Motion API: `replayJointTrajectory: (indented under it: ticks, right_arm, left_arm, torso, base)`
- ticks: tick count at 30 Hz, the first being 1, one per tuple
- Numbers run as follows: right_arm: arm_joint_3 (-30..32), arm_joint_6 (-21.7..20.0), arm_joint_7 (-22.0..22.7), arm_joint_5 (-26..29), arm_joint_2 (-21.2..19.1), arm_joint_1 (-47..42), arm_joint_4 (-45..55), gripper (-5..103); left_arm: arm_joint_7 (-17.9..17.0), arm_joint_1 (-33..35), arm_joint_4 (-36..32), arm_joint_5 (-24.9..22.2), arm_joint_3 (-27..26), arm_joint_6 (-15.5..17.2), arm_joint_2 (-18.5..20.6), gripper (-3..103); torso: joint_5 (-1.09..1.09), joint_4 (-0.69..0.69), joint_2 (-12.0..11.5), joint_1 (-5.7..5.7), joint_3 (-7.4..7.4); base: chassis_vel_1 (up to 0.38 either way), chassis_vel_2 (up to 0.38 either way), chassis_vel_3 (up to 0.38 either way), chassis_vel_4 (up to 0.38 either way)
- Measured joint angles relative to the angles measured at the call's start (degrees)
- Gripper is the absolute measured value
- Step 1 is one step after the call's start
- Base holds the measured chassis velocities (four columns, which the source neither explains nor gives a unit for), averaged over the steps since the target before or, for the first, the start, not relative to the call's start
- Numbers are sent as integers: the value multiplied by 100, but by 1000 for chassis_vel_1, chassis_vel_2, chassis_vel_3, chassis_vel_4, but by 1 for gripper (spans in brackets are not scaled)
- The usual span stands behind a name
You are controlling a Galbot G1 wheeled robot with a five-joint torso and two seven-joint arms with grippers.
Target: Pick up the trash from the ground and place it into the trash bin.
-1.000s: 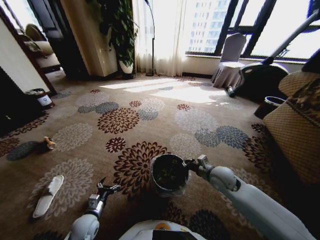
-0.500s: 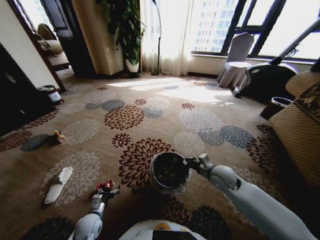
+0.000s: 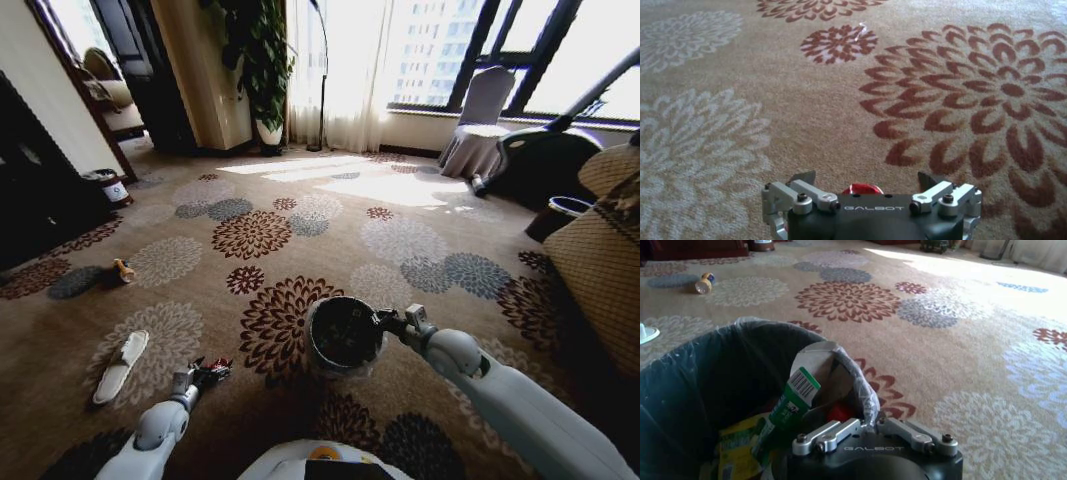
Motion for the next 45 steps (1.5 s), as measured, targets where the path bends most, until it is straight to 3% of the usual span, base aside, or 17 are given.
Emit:
replayJointTrajectory:
  ticks: [7,14,30,31,33,34,36,39,40,43,45]
  right_arm:
    - [0,81,2,-10,-28,68,-104,1]
    - [58,153,2,0,-119,83,-200,1]
    - [33,230,1,-35,-90,90,-311,1]
    - [30,230,2,-43,-86,89,-300,1]
    - [30,231,2,-50,-80,82,-283,1]
    - [30,258,2,-70,-71,63,-262,1]
    - [38,311,1,-93,-63,46,-251,1]
    - [150,410,1,-102,-70,5,-174,1]
    - [150,410,1,-102,-70,5,-174,1]
    - [234,412,3,-69,-158,-7,-98,1]
    - [244,412,3,-60,-173,-24,-60,1]
  left_arm:
    - [36,-261,354,227,282,26,-59,100]
    - [342,-402,722,532,364,-4,-90,100]
    - [367,-362,995,621,310,-146,-165,100]
    - [380,-353,996,631,304,-187,-168,94]
    - [417,-350,1004,647,295,-238,-172,94]
    - [457,-351,1041,668,282,-312,-179,85]
    - [476,-356,1078,672,273,-358,-186,85]
    - [472,-404,1182,654,234,-392,-222,68]
    - [472,-404,1182,654,234,-392,-222,68]
    - [445,-443,1272,632,226,-395,-240,51]
    - [445,-443,1283,628,229,-403,-251,46]
  torso:
    - [0,0,0,0,0]
    - [0,0,0,0,0]
    - [-1,0,0,0,0]
    - [0,0,0,0,0]
    - [0,0,0,0,0]
    - [0,0,0,0,0]
    - [0,0,0,0,0]
    - [0,0,0,0,0]
    - [0,0,0,0,0]
    - [-2,0,0,0,-1]
    - [-1,-1,0,0,0]
  base:
    - [0,0,0,0]
    - [0,0,0,0]
    - [0,0,0,0]
    - [0,0,0,0]
    - [0,0,0,0]
    - [0,0,0,0]
    - [0,0,0,0]
    - [0,0,0,0]
    - [0,0,0,0]
    - [0,0,0,0]
    - [0,0,0,0]
